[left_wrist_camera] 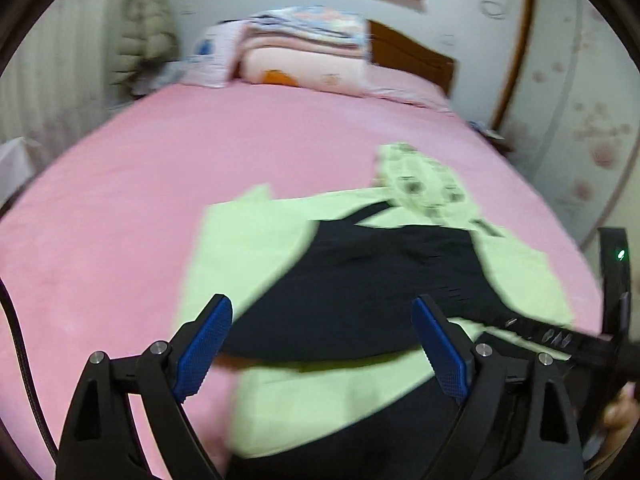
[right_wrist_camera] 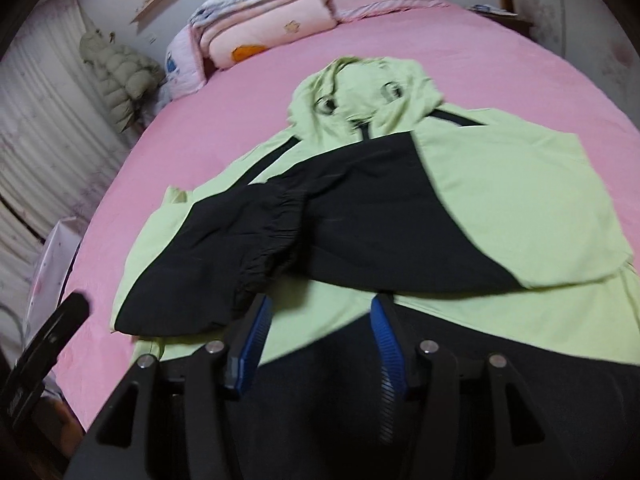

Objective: Fold large clothes

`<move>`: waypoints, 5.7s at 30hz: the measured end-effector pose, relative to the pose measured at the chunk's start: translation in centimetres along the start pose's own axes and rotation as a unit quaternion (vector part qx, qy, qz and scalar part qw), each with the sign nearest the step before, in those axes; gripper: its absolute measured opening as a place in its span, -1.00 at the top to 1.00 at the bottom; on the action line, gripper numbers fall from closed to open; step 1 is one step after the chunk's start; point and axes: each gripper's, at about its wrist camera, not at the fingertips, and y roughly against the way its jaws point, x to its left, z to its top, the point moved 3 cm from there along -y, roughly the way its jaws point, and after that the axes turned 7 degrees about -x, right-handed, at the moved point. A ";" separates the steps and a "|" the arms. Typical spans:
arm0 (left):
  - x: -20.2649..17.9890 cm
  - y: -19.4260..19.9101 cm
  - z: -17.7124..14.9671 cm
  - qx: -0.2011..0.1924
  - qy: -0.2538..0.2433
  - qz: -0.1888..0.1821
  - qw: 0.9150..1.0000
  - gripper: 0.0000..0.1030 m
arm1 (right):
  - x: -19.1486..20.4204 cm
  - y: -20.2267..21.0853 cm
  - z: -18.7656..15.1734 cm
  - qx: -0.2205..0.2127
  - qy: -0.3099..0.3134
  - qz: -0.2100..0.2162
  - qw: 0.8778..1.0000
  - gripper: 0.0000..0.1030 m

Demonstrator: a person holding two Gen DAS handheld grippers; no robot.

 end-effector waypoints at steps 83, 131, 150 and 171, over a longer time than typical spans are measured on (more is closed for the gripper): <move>4.5 -23.4 2.9 0.170 0.026 0.014 0.985 0.91 | -14.8 -5.0 6.5 -0.014 0.085 -0.152 0.985 0.53; 4.4 -11.1 -3.4 0.158 -0.010 0.059 0.986 -0.18 | -15.8 -2.6 2.3 -0.006 0.025 -0.175 0.984 0.19; -1.3 -2.1 0.7 0.098 -0.038 0.044 0.993 -0.47 | -13.6 8.6 2.1 -0.051 -0.018 -0.121 0.991 0.15; -3.7 19.3 0.8 0.002 -0.007 0.023 1.000 -0.67 | -7.0 25.4 -3.8 -0.134 0.054 -0.057 0.988 0.14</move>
